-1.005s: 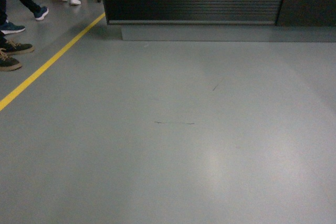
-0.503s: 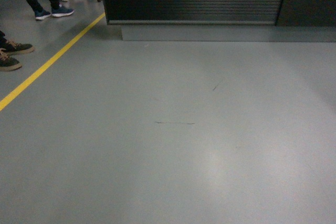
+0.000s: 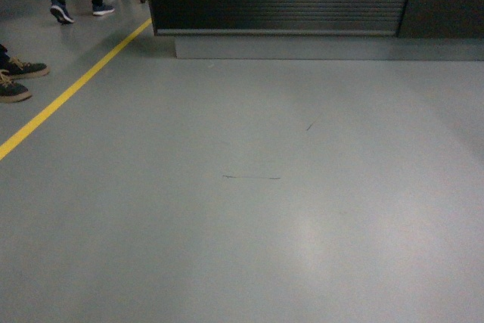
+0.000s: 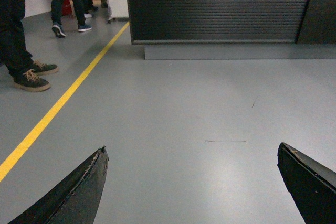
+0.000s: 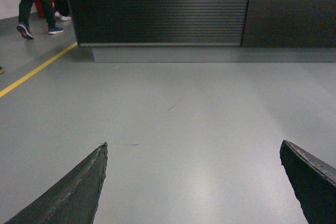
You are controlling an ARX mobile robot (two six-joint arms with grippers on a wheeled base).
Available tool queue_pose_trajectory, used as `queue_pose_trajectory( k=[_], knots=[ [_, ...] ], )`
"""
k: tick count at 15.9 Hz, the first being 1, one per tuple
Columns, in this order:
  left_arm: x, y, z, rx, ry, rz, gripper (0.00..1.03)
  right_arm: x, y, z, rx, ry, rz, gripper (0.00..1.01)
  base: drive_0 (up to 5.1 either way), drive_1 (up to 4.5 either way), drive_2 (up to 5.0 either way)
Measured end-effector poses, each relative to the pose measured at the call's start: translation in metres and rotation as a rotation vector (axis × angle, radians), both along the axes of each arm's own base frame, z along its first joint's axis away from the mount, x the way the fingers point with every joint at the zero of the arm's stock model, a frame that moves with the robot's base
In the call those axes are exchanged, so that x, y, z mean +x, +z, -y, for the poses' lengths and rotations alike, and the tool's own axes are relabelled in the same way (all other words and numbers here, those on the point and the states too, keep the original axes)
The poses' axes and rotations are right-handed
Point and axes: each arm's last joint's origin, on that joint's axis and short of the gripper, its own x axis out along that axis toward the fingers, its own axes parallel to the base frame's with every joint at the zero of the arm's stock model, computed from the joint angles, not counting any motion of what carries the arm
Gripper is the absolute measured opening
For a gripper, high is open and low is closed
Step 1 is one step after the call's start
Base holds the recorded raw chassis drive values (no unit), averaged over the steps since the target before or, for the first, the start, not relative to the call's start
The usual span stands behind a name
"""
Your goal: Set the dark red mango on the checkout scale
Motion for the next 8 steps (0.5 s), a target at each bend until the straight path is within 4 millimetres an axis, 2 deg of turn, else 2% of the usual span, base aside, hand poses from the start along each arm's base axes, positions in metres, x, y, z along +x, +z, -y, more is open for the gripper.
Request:
queue_pose_trajectory(
  k=[8],
  knots=[
    [0.0, 0.0, 0.0, 0.0, 0.0, 0.0, 0.98, 0.0, 0.0, 0.0, 0.0, 0.0, 0.0, 0.98, 0.0, 0.0, 0.0]
  ],
)
